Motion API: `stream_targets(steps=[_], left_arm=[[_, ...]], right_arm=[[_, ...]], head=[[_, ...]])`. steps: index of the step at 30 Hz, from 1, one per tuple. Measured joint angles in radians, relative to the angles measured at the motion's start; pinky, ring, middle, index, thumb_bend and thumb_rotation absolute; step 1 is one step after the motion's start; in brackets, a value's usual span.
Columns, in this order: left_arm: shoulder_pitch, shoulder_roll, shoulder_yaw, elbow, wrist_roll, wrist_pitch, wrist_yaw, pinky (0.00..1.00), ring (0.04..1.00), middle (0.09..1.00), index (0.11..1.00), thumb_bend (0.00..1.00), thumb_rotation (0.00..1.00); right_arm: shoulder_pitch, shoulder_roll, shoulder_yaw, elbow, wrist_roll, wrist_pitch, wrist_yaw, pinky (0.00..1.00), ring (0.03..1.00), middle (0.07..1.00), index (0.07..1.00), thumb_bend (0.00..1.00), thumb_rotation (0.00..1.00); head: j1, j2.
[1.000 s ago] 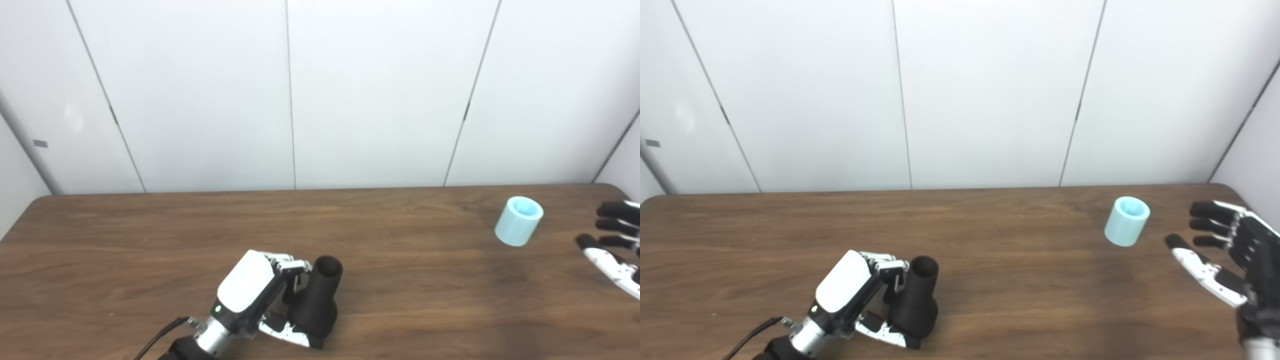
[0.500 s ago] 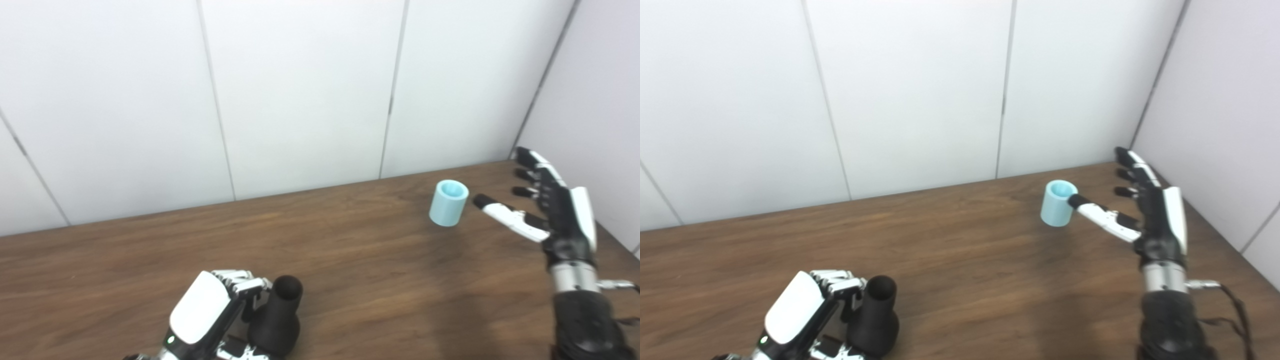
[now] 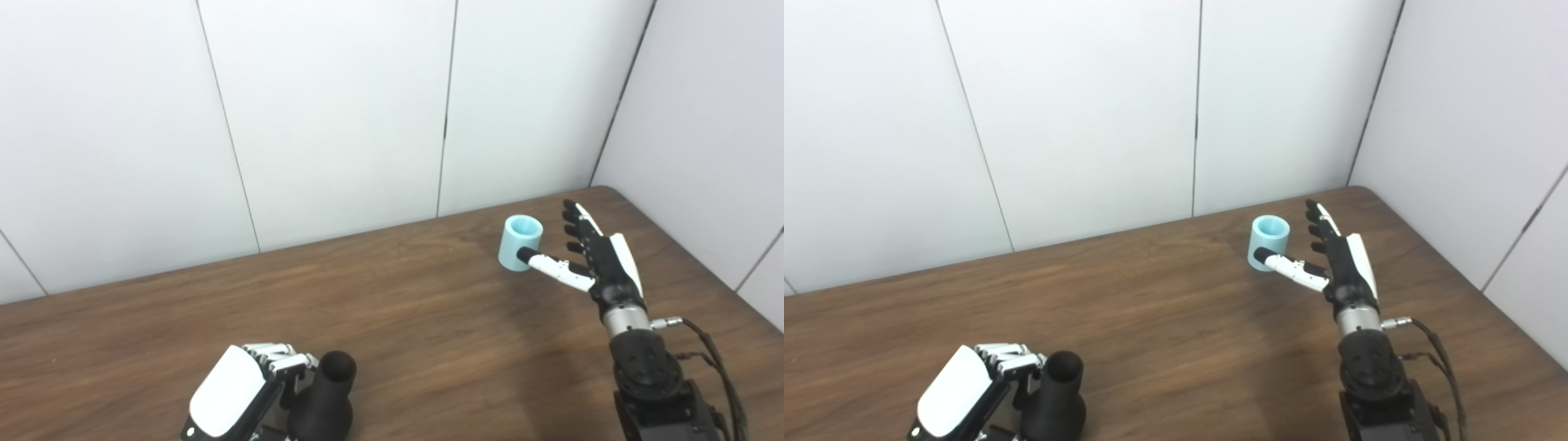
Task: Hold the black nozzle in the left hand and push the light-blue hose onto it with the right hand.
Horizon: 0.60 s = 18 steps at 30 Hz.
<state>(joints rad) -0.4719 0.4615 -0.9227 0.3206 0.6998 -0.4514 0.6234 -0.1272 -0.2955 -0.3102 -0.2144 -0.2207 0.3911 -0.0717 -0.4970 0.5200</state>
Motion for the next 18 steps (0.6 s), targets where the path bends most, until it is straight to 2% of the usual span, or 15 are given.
stream_targets(steps=[5, 8, 13, 18], left_arm=[[-0.002, 0.002, -0.005, 0.000, 0.000, 0.000, 0.000, 0.35, 0.485, 0.475, 0.509, 0.52, 0.00], [-0.003, 0.002, -0.007, 0.000, 0.000, 0.000, 0.000, 0.35, 0.488, 0.476, 0.505, 0.52, 0.00], [-0.005, 0.004, -0.011, 0.002, 0.000, 0.000, 0.000, 0.36, 0.490, 0.477, 0.503, 0.52, 0.00], [-0.006, 0.004, -0.011, 0.002, -0.009, 0.000, -0.001, 0.36, 0.495, 0.479, 0.501, 0.52, 0.00]], right_arm=[[-0.045, -0.001, -0.014, 0.088, 0.053, -0.016, -0.003, 0.90, 0.950, 0.951, 0.951, 0.88, 0.43], [-0.057, -0.002, -0.013, 0.125, 0.052, -0.020, -0.010, 0.89, 0.942, 0.943, 0.948, 0.91, 0.47], [-0.066, -0.004, -0.016, 0.154, 0.058, -0.029, -0.013, 0.90, 0.954, 0.971, 0.957, 0.94, 0.45], [-0.086, -0.003, -0.033, 0.233, 0.095, -0.051, -0.024, 0.96, 0.990, 0.997, 0.974, 0.96, 0.44]], head=[[-0.008, -0.005], [-0.008, -0.005], [-0.009, -0.008], [0.002, -0.009]])
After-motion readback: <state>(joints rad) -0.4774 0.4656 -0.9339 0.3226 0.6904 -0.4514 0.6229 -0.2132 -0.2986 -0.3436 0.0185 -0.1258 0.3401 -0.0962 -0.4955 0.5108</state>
